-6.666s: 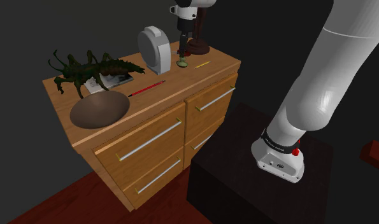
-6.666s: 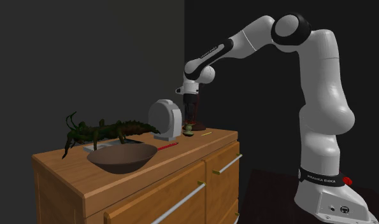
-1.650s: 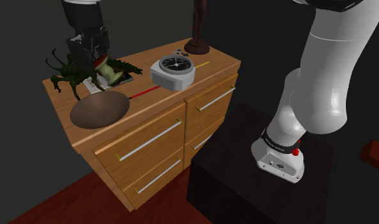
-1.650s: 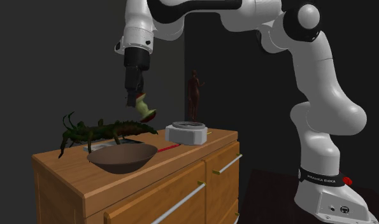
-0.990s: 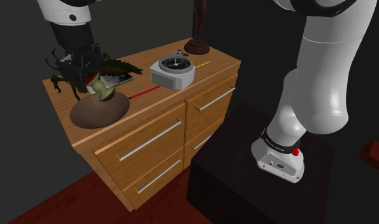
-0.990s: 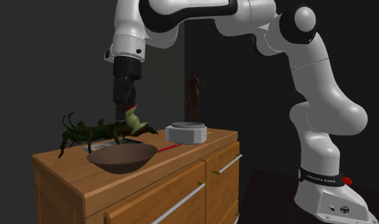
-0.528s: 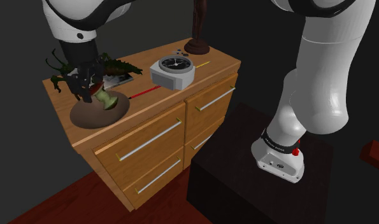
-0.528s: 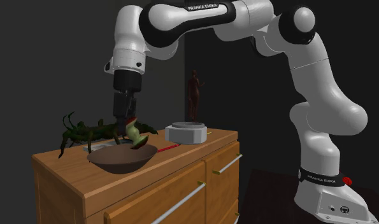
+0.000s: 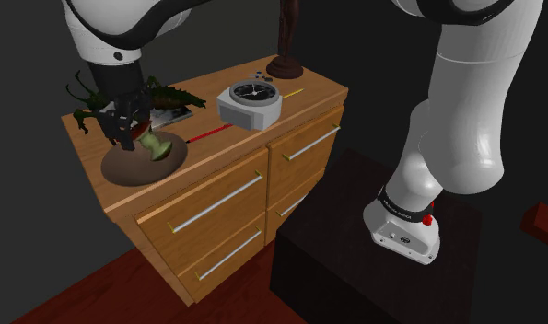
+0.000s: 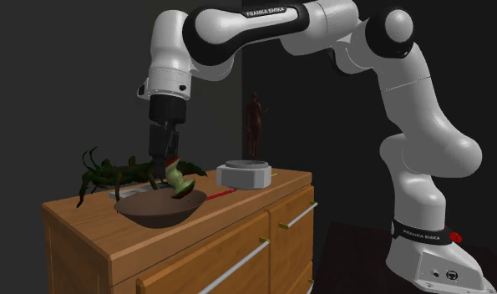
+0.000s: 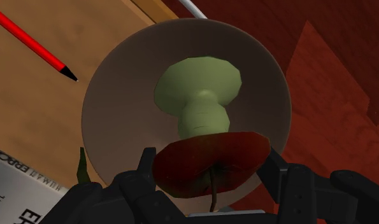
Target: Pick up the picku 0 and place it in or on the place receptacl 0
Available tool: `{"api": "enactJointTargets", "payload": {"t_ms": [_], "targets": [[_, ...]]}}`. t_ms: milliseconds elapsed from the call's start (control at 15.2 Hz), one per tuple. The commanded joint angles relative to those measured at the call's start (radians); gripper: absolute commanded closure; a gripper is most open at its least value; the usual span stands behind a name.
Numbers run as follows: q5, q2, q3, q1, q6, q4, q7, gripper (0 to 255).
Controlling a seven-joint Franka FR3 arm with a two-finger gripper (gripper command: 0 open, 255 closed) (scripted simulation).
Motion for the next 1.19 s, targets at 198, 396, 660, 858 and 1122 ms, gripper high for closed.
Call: {"api": "enactJointTargets", "payload": {"t_ms": [198,396,660,858,1122], "targets": [[0.000,0.000,0.000,0.000,0.000,0.000,0.000,0],[0.001,-0.008,0.000,-0.002,-0.030,0.022,0.000,0],[0.002,-0.025,-0.001,-0.005,-0.116,0.092,0.000,0],[0.002,-0.025,-0.001,-0.005,-0.116,0.092,0.000,0],[0.002,-0.025,-0.001,-0.005,-0.116,0.092,0.000,0]]}}
